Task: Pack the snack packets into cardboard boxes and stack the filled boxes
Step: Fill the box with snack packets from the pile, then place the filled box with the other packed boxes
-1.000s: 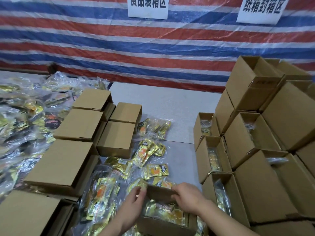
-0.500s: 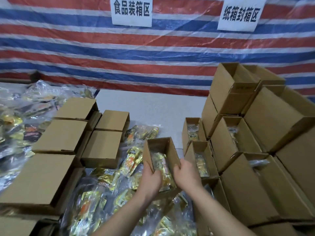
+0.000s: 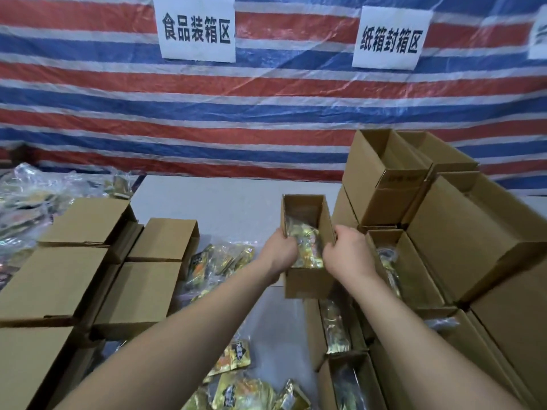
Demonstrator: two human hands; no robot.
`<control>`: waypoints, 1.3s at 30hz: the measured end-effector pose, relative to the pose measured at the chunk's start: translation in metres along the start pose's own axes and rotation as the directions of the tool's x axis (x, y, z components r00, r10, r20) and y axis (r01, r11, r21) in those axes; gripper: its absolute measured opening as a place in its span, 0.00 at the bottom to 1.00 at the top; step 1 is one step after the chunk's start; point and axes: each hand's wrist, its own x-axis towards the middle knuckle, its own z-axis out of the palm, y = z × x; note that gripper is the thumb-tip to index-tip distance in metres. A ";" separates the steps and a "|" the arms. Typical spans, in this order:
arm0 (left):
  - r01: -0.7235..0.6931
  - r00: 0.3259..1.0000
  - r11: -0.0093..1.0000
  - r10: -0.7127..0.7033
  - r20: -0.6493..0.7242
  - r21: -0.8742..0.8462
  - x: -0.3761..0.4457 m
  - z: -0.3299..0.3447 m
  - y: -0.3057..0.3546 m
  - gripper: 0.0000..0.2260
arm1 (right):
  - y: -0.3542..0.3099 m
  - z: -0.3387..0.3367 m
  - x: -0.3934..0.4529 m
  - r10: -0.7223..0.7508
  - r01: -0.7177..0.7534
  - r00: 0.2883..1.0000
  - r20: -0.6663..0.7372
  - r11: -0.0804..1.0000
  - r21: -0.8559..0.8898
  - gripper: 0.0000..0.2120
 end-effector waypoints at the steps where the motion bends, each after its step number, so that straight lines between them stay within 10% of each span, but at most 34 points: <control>1: 0.002 1.000 1.000 -0.002 0.014 -0.005 0.011 0.004 0.008 0.13 | 0.000 -0.004 0.013 -0.024 0.023 1.000 -0.018 0.998 -0.065 0.12; 9: 0.062 0.994 0.998 -0.063 0.092 0.016 0.085 0.034 0.039 0.08 | 0.011 0.001 0.086 -0.116 0.111 0.993 0.004 0.939 -0.326 0.09; 39: 0.100 0.985 0.989 -0.114 0.132 0.109 0.117 0.060 0.027 0.09 | 0.044 0.031 0.093 -0.104 0.137 0.986 0.131 0.953 -0.270 0.15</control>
